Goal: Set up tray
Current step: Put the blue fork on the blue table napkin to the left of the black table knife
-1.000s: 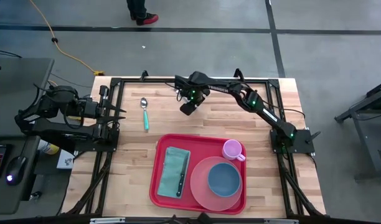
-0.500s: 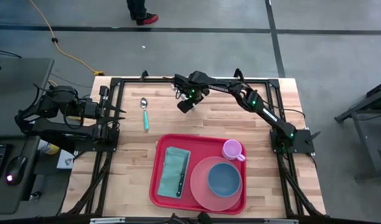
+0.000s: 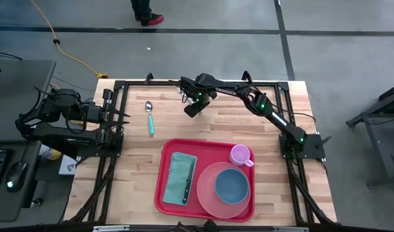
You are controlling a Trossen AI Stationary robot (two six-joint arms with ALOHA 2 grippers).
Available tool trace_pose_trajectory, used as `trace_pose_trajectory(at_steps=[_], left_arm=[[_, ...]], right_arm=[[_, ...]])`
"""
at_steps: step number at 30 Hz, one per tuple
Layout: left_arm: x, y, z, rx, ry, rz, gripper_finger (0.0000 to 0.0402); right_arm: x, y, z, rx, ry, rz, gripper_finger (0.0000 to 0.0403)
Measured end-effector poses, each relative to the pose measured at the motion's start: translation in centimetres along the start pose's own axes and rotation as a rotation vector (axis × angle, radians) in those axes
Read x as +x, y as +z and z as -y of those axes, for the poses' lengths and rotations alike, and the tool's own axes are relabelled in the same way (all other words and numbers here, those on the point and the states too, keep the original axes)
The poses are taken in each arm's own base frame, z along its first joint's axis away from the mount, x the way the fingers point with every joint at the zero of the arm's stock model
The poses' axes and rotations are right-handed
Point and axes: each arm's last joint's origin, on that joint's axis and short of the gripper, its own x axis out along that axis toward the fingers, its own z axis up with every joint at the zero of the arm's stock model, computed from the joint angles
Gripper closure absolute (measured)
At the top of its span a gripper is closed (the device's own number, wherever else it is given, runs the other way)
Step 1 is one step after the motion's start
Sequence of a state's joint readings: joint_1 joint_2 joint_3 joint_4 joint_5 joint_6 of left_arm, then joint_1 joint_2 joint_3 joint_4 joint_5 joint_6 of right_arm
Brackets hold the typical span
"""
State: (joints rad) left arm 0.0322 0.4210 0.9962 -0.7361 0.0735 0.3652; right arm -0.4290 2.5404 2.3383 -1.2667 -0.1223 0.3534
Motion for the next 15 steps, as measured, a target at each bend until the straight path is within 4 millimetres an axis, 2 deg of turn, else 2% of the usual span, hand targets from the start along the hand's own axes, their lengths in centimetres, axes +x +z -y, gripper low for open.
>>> trace_pose_trajectory(at_steps=[4, 9, 11, 15], left_arm=[[0.0, 0.0, -0.1, 0.000, 0.042, -0.006, 0.0275], [0.5, 0.9, -0.6, 0.004, 0.090, 0.058, 0.0275], [0.9, 1.3, -0.8, 0.009, 0.102, 0.089, 0.0275], [2.1, 1.8, -1.1, 0.004, 0.120, 0.095, 0.0275]], right_arm=[[0.3, -0.2, 0.1, -0.010, -0.006, -0.014, 0.0386], [-0.4, -0.8, 0.0, -0.053, -0.024, -0.048, 0.0400], [-2.1, -1.0, -0.4, -0.077, -0.044, 0.000, 0.0402], [-7.2, -1.8, -1.4, -0.131, -0.045, 0.147, 0.0403]])
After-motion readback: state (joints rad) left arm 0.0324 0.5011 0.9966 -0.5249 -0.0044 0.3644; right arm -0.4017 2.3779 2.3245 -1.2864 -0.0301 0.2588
